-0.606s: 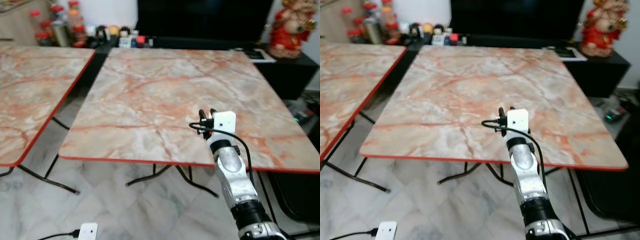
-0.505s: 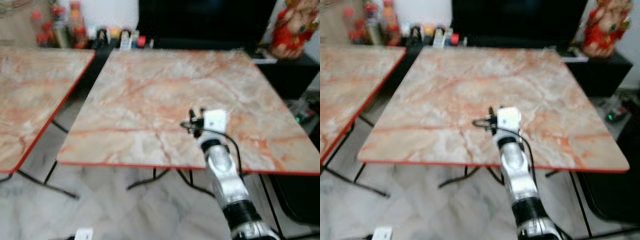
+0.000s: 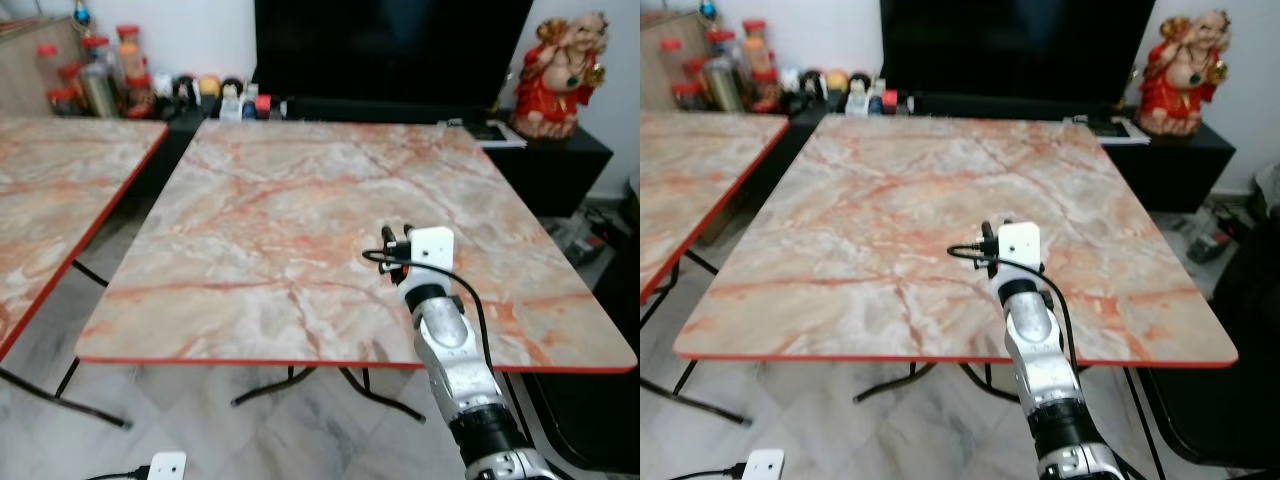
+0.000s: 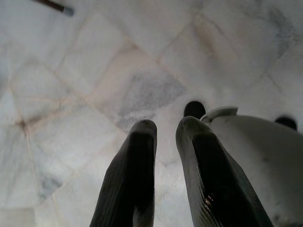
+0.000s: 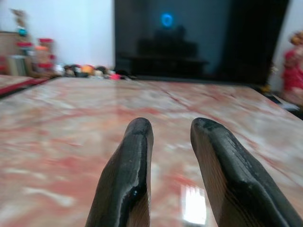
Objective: Setting the table
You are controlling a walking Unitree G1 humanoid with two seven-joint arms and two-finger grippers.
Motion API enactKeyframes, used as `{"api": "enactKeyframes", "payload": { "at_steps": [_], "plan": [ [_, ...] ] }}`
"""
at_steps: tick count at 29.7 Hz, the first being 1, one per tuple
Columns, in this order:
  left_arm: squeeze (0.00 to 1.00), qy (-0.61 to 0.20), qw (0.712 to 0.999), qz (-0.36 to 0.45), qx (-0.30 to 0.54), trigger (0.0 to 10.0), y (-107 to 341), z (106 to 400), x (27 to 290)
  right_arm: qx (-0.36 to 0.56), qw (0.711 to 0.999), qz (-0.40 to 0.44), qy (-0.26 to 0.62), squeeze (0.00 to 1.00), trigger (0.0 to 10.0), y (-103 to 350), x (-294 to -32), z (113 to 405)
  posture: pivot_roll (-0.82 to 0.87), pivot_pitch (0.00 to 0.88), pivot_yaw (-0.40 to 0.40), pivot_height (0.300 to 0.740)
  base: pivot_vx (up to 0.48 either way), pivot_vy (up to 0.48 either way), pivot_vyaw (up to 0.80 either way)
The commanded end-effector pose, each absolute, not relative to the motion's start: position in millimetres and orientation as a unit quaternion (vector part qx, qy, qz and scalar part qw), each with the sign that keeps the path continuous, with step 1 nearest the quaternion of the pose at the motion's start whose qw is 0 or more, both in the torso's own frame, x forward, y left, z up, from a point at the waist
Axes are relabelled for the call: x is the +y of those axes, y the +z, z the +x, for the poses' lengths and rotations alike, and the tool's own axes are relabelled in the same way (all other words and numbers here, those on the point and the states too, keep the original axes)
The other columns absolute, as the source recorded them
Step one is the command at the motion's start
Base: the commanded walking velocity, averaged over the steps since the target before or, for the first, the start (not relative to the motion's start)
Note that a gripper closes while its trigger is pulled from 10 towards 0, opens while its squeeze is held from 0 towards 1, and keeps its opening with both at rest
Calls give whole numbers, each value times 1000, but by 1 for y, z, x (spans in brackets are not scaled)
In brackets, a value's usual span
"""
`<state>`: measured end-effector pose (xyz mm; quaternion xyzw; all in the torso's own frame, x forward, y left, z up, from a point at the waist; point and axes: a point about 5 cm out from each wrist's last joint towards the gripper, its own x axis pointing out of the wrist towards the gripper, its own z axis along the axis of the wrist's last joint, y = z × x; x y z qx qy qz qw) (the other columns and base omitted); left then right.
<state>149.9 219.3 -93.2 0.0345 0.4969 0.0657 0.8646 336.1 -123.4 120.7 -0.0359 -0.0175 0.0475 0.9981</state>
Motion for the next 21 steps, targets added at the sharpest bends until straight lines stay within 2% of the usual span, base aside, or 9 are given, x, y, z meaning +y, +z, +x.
{"api": "enactKeyframes", "payload": {
  "at_steps": [1,8,20,21],
  "plan": [
    [0,53,863,36,502,10000,-95,151,211,-5,999,-38,23,0,10000,119,-136,335,38,0,-30,728,300,0,0],
    [0,53,862,39,502,10000,-95,151,212,27,999,-28,21,0,10000,114,-137,336,37,0,-31,728,298,0,0],
    [0,52,859,38,508,10000,-95,150,212,122,992,-19,1,0,10000,102,-142,336,31,0,-28,728,0,0,0],
    [0,51,859,37,509,10000,-95,150,212,133,991,-14,3,1000,10000,102,-141,336,33,0,-28,728,0,0,0]
  ]
}}
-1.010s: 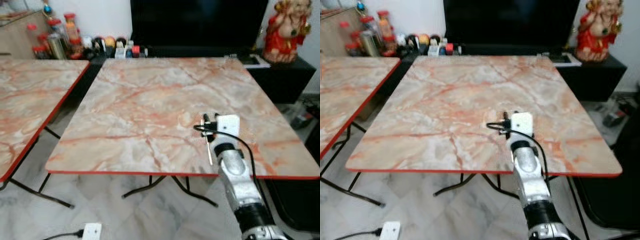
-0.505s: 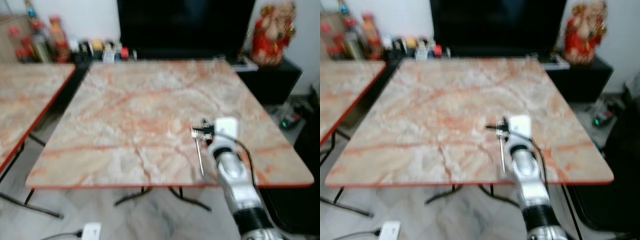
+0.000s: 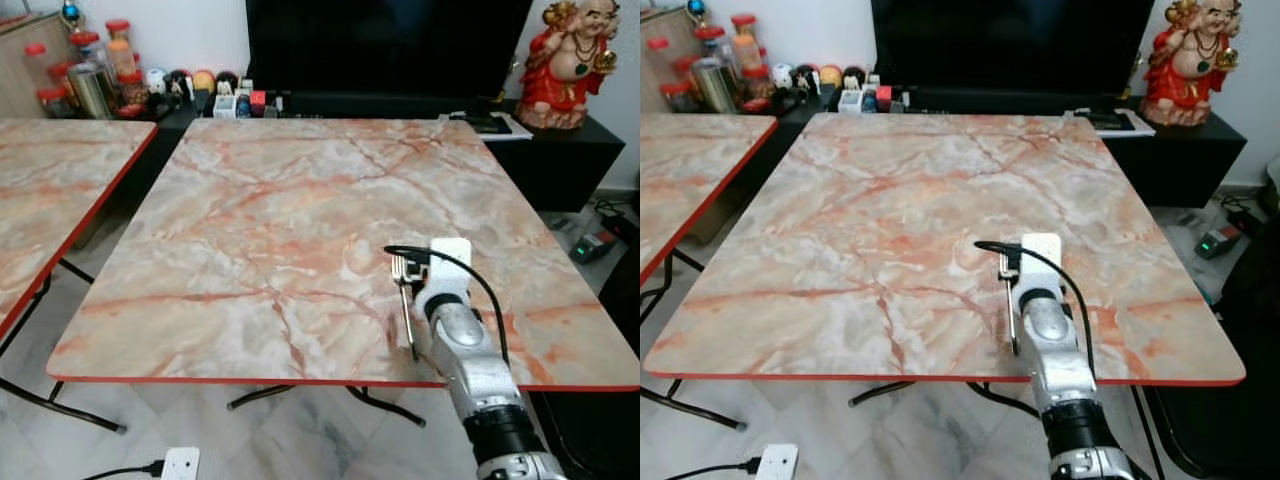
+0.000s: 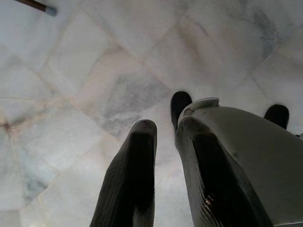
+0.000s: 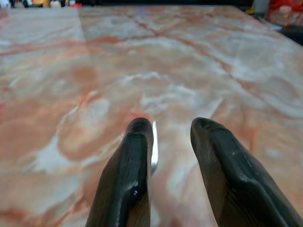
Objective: Setting the table
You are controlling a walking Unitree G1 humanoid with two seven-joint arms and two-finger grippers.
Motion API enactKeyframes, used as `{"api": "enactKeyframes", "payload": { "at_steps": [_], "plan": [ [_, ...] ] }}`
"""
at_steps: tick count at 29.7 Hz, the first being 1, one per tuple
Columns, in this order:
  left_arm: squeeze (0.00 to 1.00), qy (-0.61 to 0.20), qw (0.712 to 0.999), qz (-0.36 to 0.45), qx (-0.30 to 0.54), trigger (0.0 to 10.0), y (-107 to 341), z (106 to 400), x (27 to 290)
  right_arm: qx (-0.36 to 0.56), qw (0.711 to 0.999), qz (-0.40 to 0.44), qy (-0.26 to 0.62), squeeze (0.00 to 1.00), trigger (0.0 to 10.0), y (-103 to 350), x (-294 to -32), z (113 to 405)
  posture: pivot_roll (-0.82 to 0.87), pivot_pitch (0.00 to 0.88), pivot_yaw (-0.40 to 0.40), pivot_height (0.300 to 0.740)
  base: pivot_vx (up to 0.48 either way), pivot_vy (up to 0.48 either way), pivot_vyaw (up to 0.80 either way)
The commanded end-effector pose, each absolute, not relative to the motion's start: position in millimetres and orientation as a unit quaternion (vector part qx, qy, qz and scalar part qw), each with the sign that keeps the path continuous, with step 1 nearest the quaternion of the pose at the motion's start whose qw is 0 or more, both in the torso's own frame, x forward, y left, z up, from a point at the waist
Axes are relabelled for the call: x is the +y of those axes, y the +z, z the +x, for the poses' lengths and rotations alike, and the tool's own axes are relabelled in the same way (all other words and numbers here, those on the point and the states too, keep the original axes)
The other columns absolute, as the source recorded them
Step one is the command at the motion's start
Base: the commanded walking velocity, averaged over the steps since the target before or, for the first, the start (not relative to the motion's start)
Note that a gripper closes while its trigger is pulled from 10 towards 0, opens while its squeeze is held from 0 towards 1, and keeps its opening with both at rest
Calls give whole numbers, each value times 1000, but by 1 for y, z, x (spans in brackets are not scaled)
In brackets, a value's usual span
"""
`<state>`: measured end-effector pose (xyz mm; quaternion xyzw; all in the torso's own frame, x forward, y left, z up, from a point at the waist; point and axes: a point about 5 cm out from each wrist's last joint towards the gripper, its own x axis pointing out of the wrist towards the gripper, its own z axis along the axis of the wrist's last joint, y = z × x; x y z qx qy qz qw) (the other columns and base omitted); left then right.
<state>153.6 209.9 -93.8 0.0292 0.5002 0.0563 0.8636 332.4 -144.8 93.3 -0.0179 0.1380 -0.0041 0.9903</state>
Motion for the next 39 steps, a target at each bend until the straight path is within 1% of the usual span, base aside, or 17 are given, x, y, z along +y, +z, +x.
{"api": "enactKeyframes", "payload": {
  "at_steps": [1,4,5,12,21,25,29,33,34,39],
  "plan": [
    [0,51,859,37,509,10000,-95,150,212,133,991,-14,3,1000,10000,102,-141,336,33,0,-28,728,0,0,0],
    [0,50,859,35,509,10000,-95,150,212,154,988,-6,1,1000,10000,101,-139,337,35,0,-26,728,0,0,0],
    [0,49,858,35,510,10000,-95,150,212,167,986,13,0,1000,10000,101,-137,338,33,0,-20,728,0,0,0],
    [0,41,857,36,512,10000,-95,150,212,195,981,-1,6,1000,10000,106,-136,343,25,0,-11,728,0,0,0],
    [0,35,857,35,513,10000,-95,150,212,245,969,-13,3,1000,10000,96,-138,342,27,0,-11,728,0,0,0],
    [0,33,857,28,514,10000,-96,149,210,255,967,-12,-5,1000,10000,96,-142,343,26,0,-20,728,0,0,0],
    [0,29,856,23,515,10000,-96,149,209,280,960,-9,4,1000,10000,91,-142,341,24,0,-27,728,0,0,0],
    [0,28,856,21,516,10000,-96,149,208,280,960,-12,11,1000,10000,92,-140,342,24,0,-31,728,0,0,0],
    [0,28,856,21,516,10000,-96,149,208,277,961,-10,17,0,10000,93,-138,342,25,0,-31,728,0,0,0],
    [0,28,856,21,516,10000,-96,149,207,266,964,-3,23,0,10000,95,-135,344,29,0,-37,728,0,0,0]
  ]
}}
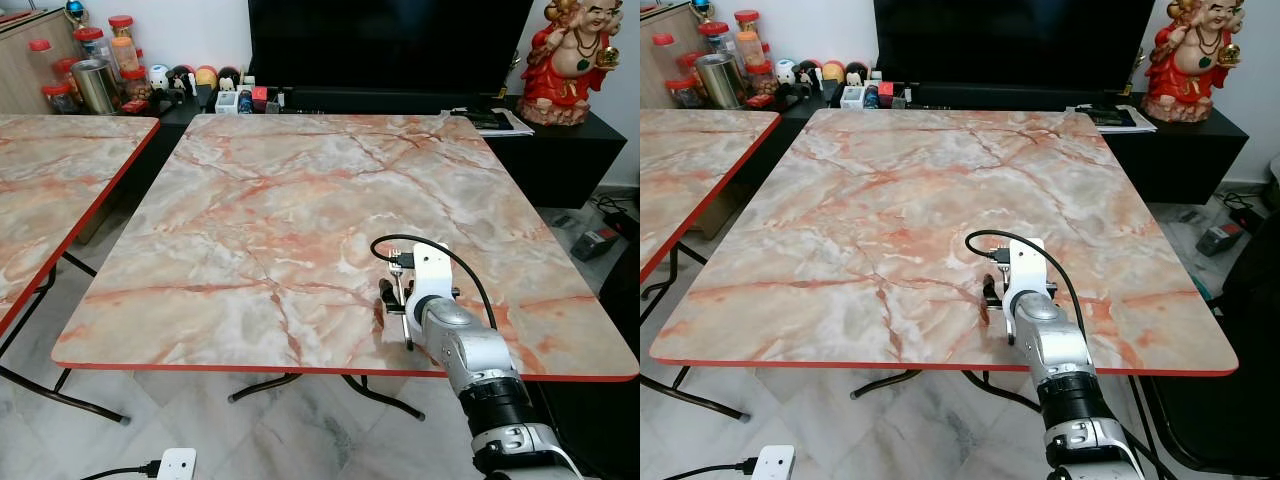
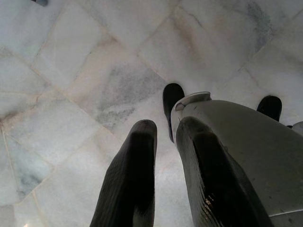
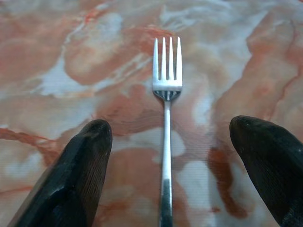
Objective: Setting the table
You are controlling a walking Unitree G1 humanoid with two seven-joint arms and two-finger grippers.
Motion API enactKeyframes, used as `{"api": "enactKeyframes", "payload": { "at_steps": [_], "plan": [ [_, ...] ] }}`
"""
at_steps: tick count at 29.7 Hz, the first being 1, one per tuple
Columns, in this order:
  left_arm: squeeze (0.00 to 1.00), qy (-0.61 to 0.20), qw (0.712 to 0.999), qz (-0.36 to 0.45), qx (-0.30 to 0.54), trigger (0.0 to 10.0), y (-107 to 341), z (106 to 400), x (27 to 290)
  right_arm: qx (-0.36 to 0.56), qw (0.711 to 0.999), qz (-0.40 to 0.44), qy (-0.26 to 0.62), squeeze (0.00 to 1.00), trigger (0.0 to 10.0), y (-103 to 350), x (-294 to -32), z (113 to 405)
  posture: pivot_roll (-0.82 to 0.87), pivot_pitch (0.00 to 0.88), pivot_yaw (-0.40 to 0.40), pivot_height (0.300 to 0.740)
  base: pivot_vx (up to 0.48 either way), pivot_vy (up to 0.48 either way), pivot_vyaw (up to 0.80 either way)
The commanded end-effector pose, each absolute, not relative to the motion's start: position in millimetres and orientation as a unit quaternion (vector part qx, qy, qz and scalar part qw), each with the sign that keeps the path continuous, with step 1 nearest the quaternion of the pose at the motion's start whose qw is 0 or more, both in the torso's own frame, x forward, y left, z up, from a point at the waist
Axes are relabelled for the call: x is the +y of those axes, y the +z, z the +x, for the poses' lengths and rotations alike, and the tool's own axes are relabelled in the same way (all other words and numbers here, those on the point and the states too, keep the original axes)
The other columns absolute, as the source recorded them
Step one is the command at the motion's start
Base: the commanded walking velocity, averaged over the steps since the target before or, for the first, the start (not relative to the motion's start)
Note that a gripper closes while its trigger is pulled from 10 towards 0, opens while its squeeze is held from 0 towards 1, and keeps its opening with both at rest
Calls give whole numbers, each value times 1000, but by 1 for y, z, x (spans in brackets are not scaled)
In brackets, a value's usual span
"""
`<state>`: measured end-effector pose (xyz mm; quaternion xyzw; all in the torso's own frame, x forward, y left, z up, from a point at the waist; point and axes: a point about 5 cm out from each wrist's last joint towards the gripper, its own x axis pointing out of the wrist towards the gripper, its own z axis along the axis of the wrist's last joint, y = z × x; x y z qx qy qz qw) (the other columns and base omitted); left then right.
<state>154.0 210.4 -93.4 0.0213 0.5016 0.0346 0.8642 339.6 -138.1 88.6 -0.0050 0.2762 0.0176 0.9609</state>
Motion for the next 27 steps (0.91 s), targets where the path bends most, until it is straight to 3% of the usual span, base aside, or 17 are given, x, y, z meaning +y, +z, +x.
{"api": "enactKeyframes", "payload": {
  "at_steps": [1,27],
  "plan": [
    [0,29,856,20,516,10000,-97,149,207,267,964,-3,22,0,10000,95,-135,344,30,0,-38,728,0,0,0],
    [0,40,860,12,509,10000,-96,151,206,234,972,-26,24,0,10000,77,-136,357,37,0,-36,728,0,0,0]
  ]
}}
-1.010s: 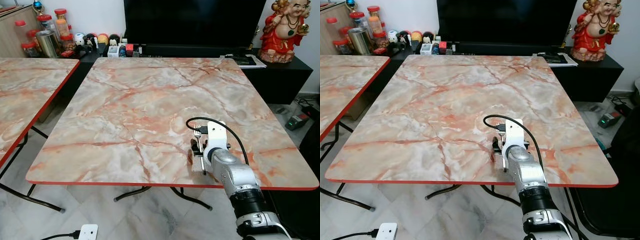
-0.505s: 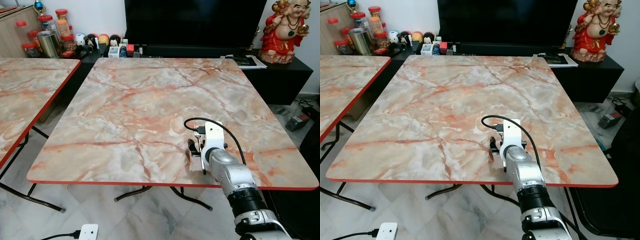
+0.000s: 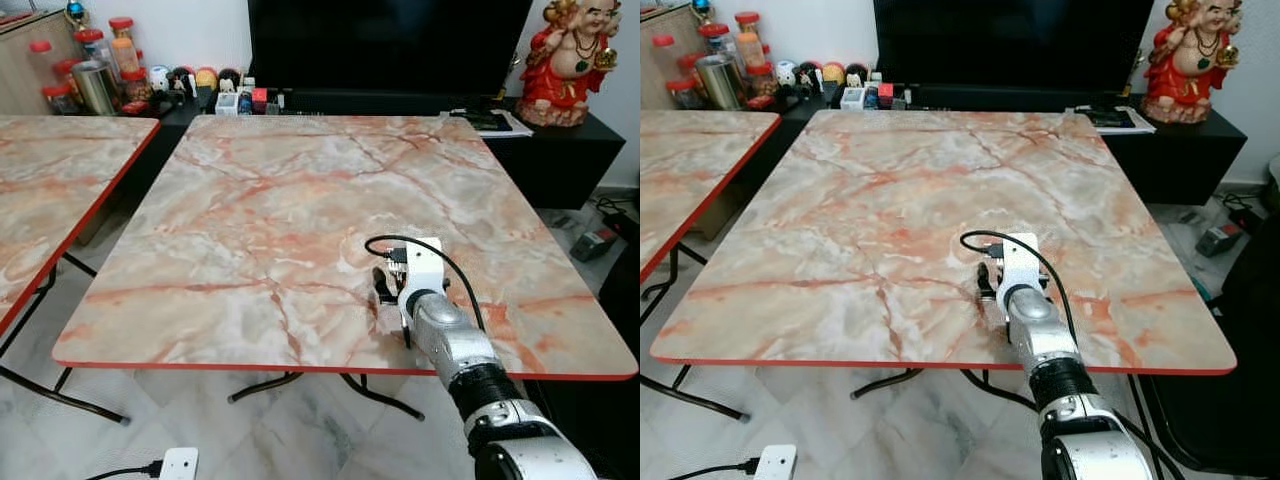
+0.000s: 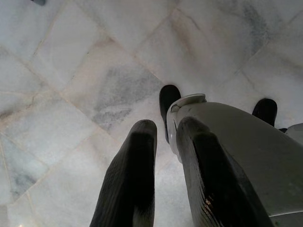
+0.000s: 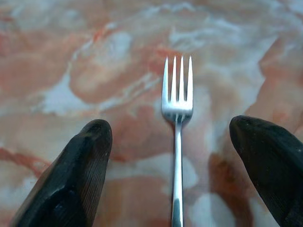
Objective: Setting the table
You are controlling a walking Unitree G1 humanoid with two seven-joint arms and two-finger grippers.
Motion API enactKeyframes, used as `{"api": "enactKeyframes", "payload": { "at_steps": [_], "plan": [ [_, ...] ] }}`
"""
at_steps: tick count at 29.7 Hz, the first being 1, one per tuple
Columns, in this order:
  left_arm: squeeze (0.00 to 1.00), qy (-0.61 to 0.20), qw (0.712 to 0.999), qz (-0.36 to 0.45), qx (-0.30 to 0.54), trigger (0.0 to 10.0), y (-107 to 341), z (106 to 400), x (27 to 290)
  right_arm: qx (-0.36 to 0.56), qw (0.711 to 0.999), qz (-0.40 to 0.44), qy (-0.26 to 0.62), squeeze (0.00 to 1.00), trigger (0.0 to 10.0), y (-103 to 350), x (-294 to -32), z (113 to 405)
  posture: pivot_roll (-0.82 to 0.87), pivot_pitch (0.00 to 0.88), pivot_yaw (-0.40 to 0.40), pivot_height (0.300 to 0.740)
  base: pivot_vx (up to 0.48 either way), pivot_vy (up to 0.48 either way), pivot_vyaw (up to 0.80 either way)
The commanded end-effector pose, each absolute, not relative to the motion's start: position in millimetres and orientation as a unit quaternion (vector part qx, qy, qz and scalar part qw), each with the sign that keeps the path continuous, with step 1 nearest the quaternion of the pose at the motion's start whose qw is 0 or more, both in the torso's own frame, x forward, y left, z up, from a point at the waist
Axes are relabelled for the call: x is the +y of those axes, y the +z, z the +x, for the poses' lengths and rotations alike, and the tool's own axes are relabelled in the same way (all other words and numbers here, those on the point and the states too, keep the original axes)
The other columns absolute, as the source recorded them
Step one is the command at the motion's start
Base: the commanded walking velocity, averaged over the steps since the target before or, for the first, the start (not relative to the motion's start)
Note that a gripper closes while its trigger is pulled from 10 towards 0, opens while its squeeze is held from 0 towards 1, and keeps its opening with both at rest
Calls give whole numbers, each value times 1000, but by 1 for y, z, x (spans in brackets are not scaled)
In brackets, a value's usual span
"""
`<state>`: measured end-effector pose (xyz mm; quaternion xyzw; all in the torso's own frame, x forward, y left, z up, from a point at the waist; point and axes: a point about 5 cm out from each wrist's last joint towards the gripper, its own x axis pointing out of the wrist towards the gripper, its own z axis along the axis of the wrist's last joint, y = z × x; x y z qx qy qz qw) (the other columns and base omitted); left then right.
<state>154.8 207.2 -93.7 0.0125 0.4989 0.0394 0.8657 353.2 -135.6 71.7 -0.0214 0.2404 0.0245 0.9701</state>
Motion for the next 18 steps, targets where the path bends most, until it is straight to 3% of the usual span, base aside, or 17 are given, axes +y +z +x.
{"api": "enactKeyframes", "payload": {
  "at_steps": [1,18],
  "plan": [
    [0,40,860,12,509,10000,-96,151,206,235,971,-28,23,0,10000,76,-136,357,37,0,-36,728,0,0,0],
    [0,39,860,13,509,10000,-95,152,206,228,974,-11,4,0,10000,71,-136,360,46,0,-32,728,0,0,0]
  ]
}}
